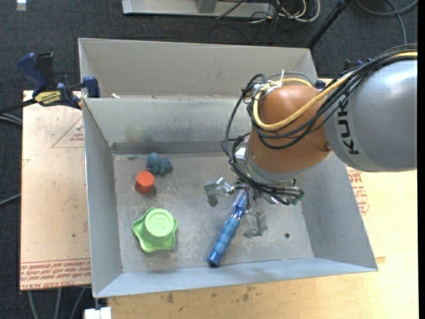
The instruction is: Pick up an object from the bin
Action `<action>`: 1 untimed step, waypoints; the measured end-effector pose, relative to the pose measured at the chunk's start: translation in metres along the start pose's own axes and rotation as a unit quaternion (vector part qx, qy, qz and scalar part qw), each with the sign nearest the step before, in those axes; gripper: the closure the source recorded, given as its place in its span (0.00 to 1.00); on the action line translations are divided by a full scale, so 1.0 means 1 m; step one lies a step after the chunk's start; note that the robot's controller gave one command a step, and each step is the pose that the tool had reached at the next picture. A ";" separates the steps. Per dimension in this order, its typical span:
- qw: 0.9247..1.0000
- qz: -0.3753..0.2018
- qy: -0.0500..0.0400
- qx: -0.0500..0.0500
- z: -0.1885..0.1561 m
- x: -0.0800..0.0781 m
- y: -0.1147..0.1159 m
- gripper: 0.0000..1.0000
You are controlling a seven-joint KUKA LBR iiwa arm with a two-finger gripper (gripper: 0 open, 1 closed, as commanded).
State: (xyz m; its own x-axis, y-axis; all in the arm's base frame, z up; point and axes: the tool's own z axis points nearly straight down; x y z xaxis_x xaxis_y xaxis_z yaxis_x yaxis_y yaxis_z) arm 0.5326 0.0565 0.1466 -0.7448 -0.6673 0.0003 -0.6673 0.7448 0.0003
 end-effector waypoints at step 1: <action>0.973 -0.231 0.001 -0.002 0.079 0.017 0.010 0.00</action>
Offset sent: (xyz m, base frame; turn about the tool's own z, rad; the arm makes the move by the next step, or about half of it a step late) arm -0.0180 -0.0051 -0.0766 -0.4694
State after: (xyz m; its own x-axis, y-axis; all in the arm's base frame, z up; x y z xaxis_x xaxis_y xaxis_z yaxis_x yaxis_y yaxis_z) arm 0.5130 0.0521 0.0676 -0.3646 -0.9312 0.0004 -0.9312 0.3646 0.0050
